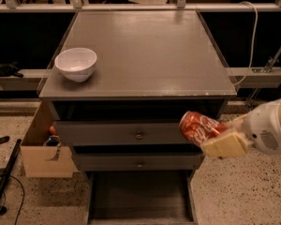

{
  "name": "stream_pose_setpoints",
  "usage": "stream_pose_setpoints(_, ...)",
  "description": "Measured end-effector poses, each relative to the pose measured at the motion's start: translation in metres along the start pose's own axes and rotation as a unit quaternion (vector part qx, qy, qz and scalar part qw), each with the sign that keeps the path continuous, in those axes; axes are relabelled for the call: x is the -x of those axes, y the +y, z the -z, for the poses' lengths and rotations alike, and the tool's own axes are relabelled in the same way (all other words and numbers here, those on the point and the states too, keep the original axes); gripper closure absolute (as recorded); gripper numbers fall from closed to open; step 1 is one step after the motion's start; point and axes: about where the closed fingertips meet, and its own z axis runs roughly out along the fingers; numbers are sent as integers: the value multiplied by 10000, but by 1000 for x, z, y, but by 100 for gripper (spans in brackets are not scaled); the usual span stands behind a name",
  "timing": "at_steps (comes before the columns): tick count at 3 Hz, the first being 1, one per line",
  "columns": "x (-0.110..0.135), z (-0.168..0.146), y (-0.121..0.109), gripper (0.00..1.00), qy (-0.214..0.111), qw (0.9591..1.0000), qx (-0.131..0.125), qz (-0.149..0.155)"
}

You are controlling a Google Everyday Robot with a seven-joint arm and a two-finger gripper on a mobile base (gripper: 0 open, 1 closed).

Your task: Place coke can into bottom drawer

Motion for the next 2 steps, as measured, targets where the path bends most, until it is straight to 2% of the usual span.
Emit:
stream_pose_setpoints(1, -64, 23, 22, 100, 173, 9995, 99, -226)
stream_pose_setpoints(2, -59, 19, 20, 100, 193, 9996, 81, -190)
